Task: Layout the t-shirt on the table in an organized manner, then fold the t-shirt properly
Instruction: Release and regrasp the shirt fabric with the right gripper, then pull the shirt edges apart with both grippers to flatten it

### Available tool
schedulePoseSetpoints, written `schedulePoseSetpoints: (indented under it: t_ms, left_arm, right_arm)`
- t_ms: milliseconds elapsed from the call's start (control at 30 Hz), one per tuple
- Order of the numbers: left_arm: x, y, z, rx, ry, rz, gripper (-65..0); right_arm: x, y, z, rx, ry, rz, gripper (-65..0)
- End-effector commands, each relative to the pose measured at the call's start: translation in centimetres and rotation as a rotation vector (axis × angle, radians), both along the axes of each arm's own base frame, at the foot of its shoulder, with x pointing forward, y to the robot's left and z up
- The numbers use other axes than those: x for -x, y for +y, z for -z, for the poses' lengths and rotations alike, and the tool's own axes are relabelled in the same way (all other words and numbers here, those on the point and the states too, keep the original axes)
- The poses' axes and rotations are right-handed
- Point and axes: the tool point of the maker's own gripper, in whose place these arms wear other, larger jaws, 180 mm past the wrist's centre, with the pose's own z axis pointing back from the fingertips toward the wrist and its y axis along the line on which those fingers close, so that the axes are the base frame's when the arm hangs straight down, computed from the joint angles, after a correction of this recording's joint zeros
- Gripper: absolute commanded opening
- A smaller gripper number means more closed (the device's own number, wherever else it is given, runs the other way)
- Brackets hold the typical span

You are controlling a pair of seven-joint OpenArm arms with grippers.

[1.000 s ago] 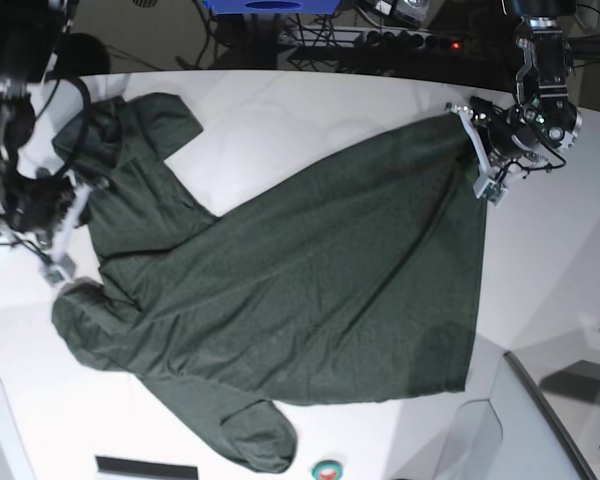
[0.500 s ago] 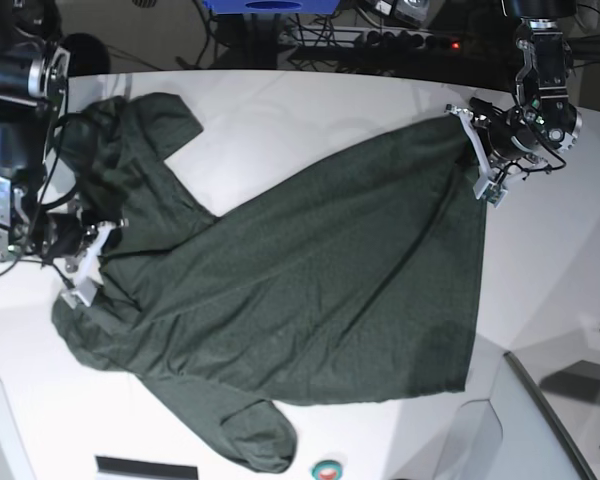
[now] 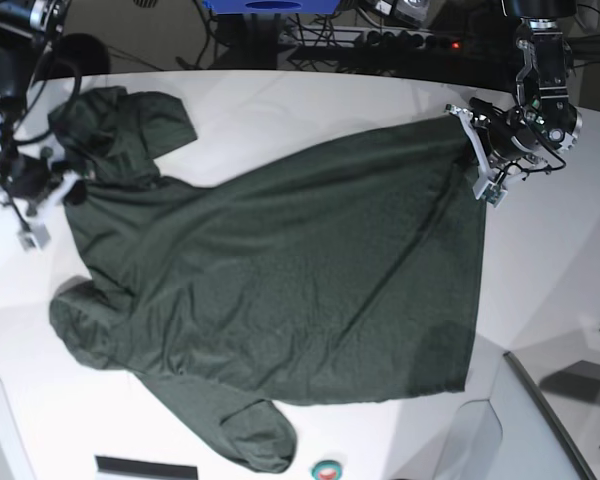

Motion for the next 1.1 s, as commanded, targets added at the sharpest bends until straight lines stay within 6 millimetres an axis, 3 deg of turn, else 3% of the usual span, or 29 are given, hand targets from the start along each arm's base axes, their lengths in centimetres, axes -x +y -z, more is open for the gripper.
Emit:
schedulePoseSetpoints:
  t_ms: [0, 233, 333, 500, 633, 733, 833, 967, 1067]
  left_arm:
    - [-1.4, 0.5, -1.5, -0.017, -0.055, 0.008, -65.0]
    - [-1.8, 0.2, -2.5, -0.027, -0.084, 0.027, -65.0]
    - [-1.7, 0.1, -2.3, -0.025, -0.080, 0.025, -65.0]
    - [-1.6, -0.2, -2.2, -0.022, -0.074, 0.034, -65.0]
    - [-0.8, -1.3, -1.5, -0.012, -0.049, 0.065, -65.0]
    - [-0.7, -1.9, -1.3, 0.003, -0.049, 0.060, -65.0]
    - [-0.7, -2.2, -1.2, 0.011, -0.050, 0.057, -65.0]
    - [-0.5, -2.0, -1.1, 0.011, -0.044, 0.051, -65.0]
    - [-0.5, -2.1, -1.1, 0.012, -0.044, 0.051, -65.0]
  right_arm:
    - [3.1, -2.3, 1.0, 0.092, 0.124, -0.008, -64.2]
    - [7.6, -6.0, -0.6, 0.177, 0.145, 0.078, -64.2]
    - [8.3, -7.4, -1.8, 0.215, 0.132, 0.109, -64.2]
    - [8.3, -7.9, -4.2, 0.275, 0.113, 0.120, -64.2]
    - [5.9, -6.8, -7.2, 0.324, 0.020, 0.093, -64.2]
    - [2.2, -4.5, -8.0, 0.315, -0.038, 0.011, -64.2]
    - [-1.9, -3.5, -9.0, 0.307, -0.091, -0.046, -64.2]
    - [-5.9, -3.3, -9.3, 0.265, -0.110, -0.051, -64.2]
    - [-8.4, -3.0, -8.1, 0.196, -0.110, -0.052, -64.2]
